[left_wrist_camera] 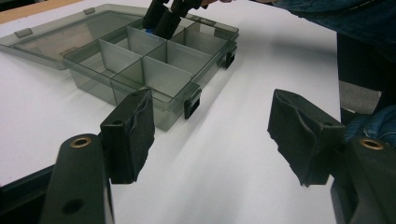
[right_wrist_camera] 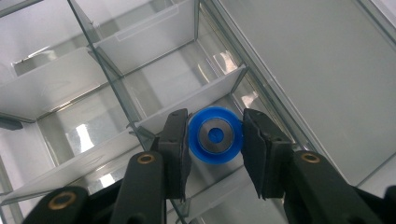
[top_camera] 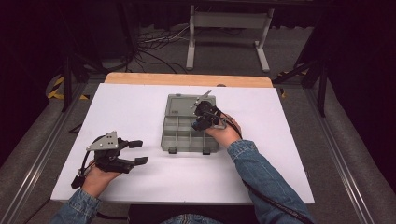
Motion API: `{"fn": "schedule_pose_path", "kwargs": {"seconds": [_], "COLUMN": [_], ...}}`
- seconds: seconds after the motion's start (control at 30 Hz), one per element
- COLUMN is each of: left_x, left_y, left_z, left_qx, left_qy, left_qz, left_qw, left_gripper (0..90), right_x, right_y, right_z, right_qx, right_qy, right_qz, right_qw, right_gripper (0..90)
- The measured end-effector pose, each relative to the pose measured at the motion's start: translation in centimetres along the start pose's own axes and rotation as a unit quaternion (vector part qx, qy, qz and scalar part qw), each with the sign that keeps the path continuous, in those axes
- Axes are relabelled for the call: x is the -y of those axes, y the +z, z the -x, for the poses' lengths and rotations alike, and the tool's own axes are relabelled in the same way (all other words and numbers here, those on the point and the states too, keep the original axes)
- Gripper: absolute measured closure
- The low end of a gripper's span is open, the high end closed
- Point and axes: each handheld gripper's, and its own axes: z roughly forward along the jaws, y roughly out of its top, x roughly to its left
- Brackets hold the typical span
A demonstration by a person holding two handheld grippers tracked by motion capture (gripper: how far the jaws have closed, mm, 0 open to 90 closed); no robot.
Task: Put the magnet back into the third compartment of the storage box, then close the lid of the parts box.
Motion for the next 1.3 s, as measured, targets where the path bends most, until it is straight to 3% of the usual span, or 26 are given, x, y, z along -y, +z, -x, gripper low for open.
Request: {"fn": "schedule_pose_path", "kwargs": {"seconds": [0.23,0.47,0.63,0.97,1.13,1.3], "left_x": [0.0,-0.1,-0.2,-1.2,-2.4,-3.7], "left_y": [0.0,-0.1,-0.3,0.3,1.0,1.8], "left_z": [0.0,-0.2,-0.3,-0.3,-0.8,-1.2], "left_qx": [0.0,-0.009,-0.015,-0.029,-0.037,-0.039], "left_qy": [0.0,-0.005,-0.008,-0.009,-0.02,-0.009], "left_qz": [-0.001,0.009,0.014,-0.015,-0.031,-0.052], "left_qw": [1.0,0.9999,0.9998,0.9994,0.9986,0.9979], "left_gripper": [32.2,35.6,47.8,88.9,89.7,89.8], "right_x": [0.0,0.4,1.2,2.3,3.2,4.0], "right_y": [-0.1,-1.6,-3.7,-7.2,-7.8,-8.0], "right_z": [0.0,0.1,0.3,0.0,0.3,1.1], "right_qx": [0.0,0.002,-0.002,-0.011,-0.01,-0.008], "right_qy": [0.001,-0.001,0.005,-0.001,0.003,0.011], "right_qz": [0.005,0.021,0.048,0.087,0.098,0.097], "right_qw": [1.0,0.9998,0.9989,0.9962,0.9951,0.9952], "right_gripper": [58.2,77.3,89.9,90.0,90.0,90.0]}}
